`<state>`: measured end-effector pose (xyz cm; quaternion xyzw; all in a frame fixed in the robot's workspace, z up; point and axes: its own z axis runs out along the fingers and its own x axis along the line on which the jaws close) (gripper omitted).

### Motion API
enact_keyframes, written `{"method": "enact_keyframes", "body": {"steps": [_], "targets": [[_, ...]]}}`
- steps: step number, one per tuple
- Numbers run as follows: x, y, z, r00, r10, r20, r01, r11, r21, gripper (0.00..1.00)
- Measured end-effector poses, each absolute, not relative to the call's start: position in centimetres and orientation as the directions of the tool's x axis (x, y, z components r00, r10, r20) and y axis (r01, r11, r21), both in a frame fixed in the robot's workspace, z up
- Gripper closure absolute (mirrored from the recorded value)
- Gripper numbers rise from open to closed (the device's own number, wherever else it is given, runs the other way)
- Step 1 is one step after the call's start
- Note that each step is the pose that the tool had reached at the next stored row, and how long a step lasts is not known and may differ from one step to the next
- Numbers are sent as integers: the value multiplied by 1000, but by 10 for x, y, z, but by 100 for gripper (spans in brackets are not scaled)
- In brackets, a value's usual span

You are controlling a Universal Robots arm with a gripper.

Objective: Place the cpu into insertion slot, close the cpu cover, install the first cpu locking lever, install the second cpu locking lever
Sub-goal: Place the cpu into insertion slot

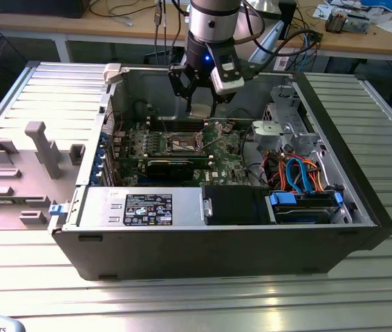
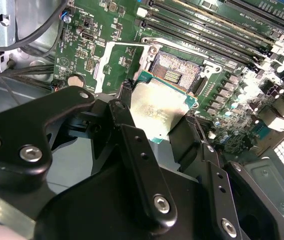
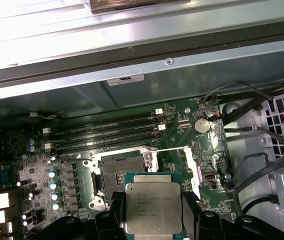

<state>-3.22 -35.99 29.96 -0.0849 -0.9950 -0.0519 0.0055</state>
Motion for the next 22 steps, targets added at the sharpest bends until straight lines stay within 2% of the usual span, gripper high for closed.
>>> {"method": "enact_keyframes", "body": {"steps": [22], "targets": [[-32,-360,299,-981,193,20,194,976,102,46]]}}
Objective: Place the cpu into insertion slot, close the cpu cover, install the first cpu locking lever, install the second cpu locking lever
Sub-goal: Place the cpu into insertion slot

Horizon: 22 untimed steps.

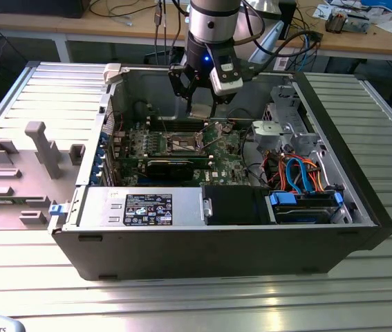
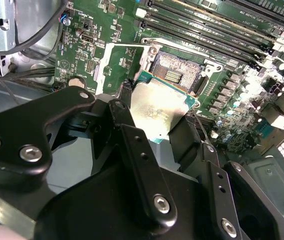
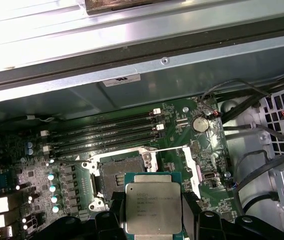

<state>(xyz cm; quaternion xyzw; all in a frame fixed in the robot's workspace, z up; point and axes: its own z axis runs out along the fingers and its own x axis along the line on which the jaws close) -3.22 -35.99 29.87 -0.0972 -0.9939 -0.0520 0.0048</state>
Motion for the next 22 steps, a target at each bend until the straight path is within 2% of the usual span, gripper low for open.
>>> {"method": "enact_keyframes", "body": {"steps": [22], "targets": [[-32,-360,298,-976,216,20,217,971,102,46]]}}
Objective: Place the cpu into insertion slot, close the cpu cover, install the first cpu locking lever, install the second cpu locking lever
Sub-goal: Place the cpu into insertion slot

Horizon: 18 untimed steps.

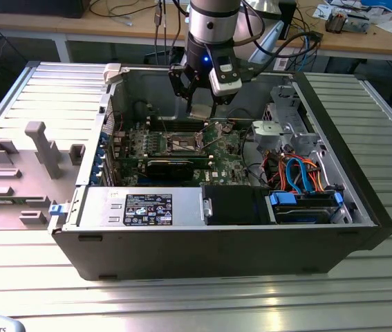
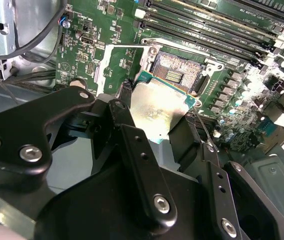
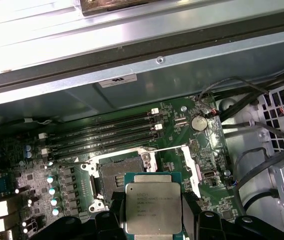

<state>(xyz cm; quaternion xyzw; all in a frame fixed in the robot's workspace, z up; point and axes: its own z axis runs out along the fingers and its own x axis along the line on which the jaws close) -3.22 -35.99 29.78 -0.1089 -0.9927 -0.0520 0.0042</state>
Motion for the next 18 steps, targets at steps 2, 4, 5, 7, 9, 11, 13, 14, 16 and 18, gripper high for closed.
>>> {"method": "enact_keyframes", "body": {"steps": [2,4,5,7,9,11,13,14,16,18], "targets": [[-32,-360,298,-976,218,20,219,970,102,46],[-32,-360,298,-975,220,20,221,970,102,46],[-32,-360,298,-975,221,20,222,970,102,46],[-32,-360,297,-975,223,20,224,969,102,46],[-32,-360,297,-974,225,20,225,969,102,46],[-32,-360,297,-974,226,20,227,968,102,46],[-32,-360,297,-974,228,20,229,968,102,46],[-32,-360,297,-973,229,20,229,968,102,46],[-32,-360,297,-973,230,20,231,968,102,46],[-32,-360,297,-973,232,20,232,967,102,46]]}}
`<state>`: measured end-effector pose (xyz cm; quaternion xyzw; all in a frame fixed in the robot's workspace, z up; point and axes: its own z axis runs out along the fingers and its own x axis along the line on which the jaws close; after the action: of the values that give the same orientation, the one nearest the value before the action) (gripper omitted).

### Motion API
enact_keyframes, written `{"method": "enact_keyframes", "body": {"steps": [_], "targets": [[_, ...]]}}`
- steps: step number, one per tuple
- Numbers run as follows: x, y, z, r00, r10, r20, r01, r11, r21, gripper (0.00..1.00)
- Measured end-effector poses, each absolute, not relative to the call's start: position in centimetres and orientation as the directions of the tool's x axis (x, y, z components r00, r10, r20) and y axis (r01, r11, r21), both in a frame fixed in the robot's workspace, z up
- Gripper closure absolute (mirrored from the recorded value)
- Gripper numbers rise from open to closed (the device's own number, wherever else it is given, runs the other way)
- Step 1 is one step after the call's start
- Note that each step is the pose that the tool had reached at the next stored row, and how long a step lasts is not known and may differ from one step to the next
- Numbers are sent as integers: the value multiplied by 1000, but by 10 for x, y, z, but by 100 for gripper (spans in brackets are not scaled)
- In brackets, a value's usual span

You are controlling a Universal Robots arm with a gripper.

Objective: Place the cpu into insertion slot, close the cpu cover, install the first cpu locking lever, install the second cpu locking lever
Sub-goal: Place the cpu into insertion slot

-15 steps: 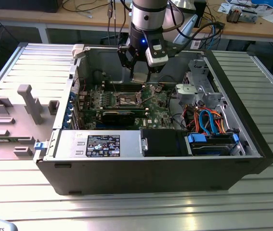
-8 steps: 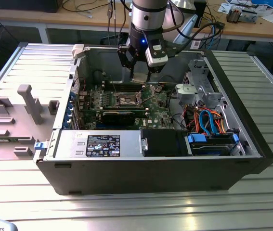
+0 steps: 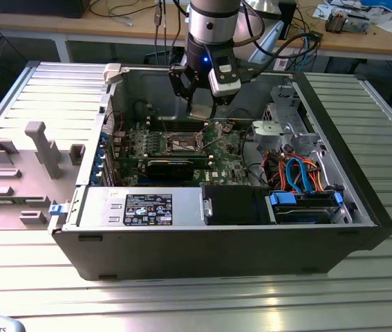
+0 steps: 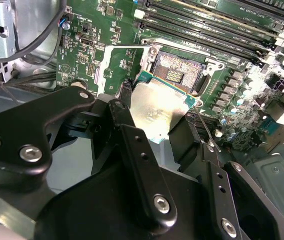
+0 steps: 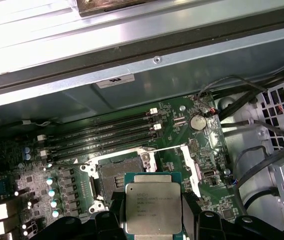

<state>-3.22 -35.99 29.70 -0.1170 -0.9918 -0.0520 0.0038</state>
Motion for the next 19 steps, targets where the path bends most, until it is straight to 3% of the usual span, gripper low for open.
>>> {"method": "enact_keyframes", "body": {"steps": [19], "targets": [[-32,-360,296,-969,245,20,245,964,102,46]]}}
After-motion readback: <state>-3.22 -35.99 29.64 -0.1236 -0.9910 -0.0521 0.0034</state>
